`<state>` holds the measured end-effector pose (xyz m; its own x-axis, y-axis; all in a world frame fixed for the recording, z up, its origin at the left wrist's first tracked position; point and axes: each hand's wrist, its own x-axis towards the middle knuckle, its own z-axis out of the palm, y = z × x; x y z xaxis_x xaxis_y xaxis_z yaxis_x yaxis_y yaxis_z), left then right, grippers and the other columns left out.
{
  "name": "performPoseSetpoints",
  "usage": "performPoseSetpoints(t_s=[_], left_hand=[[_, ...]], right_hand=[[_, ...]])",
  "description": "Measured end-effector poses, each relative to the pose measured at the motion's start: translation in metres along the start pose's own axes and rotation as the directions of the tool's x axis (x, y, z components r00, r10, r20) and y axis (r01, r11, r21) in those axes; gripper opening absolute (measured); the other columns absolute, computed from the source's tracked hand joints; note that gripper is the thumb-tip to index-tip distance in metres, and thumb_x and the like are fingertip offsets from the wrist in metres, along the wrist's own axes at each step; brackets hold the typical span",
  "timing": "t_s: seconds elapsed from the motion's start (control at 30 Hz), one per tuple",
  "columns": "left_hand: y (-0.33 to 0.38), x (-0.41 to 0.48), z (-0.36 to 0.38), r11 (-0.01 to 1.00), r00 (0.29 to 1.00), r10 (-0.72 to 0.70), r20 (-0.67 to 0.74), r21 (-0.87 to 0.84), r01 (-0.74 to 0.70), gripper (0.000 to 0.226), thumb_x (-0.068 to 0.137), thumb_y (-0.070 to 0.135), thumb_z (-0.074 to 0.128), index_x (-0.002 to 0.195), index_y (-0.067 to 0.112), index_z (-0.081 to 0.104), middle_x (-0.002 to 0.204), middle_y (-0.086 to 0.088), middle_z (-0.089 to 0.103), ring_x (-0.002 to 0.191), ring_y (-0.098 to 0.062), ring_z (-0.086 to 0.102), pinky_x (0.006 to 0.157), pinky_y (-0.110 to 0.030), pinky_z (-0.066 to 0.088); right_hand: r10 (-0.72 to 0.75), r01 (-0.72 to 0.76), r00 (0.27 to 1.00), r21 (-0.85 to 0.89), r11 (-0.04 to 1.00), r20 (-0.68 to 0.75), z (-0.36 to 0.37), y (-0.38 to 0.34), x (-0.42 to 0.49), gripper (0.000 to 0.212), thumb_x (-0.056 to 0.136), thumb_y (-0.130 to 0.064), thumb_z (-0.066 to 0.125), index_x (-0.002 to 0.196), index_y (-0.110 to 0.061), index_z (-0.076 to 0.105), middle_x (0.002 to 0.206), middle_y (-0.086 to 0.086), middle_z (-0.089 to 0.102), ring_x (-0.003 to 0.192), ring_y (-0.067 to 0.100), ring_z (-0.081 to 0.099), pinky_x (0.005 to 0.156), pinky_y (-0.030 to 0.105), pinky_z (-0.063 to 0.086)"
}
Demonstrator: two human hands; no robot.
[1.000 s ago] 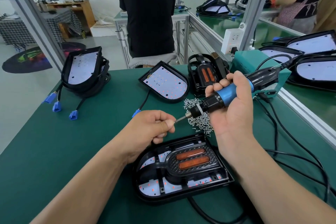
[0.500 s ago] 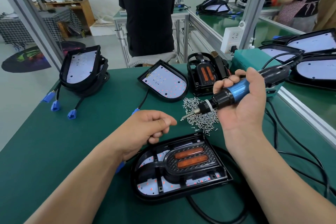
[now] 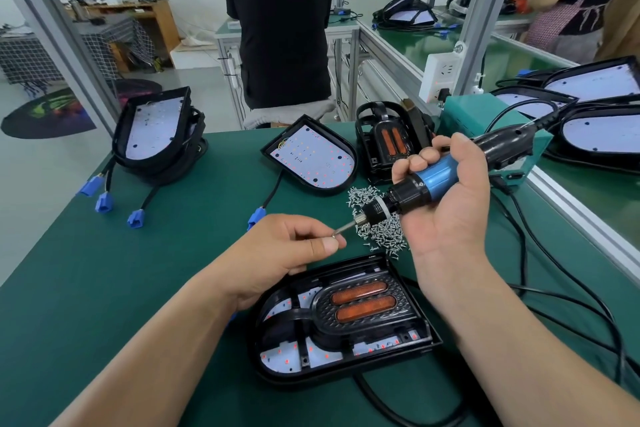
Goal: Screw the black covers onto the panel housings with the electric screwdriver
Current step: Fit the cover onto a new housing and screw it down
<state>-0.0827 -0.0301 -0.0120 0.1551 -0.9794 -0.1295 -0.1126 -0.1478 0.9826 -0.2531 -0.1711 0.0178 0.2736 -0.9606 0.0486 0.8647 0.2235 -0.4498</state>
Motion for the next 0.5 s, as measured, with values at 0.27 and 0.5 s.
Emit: performPoseSetpoints(t_s=[0.27, 0.5], left_hand=[[-0.0020, 0.0004, -0.0003, 1.000, 1.000, 0.008, -0.023, -0.012, -0.009, 0.023, 0.084, 0.040, 0.080, 0.101, 0.025, 0.085, 0.123, -0.026, 0.068, 0.070, -0.009, 0.039, 0.060, -0.019, 0.034], [-0.0008, 0.0000, 0.0000, 1.000, 0.999, 0.011, -0.043, 0.018, -0.010, 0.031, 0.076, 0.046, 0.082, 0.097, 0.024, 0.085, 0.107, -0.016, 0.077, 0.071, -0.009, 0.044, 0.061, -0.017, 0.036]], right_hand=[[-0.013, 0.013, 1.000, -0.014, 1.000, 0.020, 0.0005, -0.0015, 0.0003, 0.009, 0.098, -0.020, 0.066, 0.098, -0.012, 0.061, 0.076, 0.001, 0.054, 0.064, 0.016, 0.053, 0.074, 0.034, 0.056], [-0.030, 0.042, 0.990, -0.083, 0.996, 0.135, 0.0056, -0.0027, -0.0030, 0.006, 0.102, -0.019, 0.061, 0.100, -0.013, 0.060, 0.077, 0.000, 0.054, 0.066, 0.015, 0.052, 0.076, 0.034, 0.055]])
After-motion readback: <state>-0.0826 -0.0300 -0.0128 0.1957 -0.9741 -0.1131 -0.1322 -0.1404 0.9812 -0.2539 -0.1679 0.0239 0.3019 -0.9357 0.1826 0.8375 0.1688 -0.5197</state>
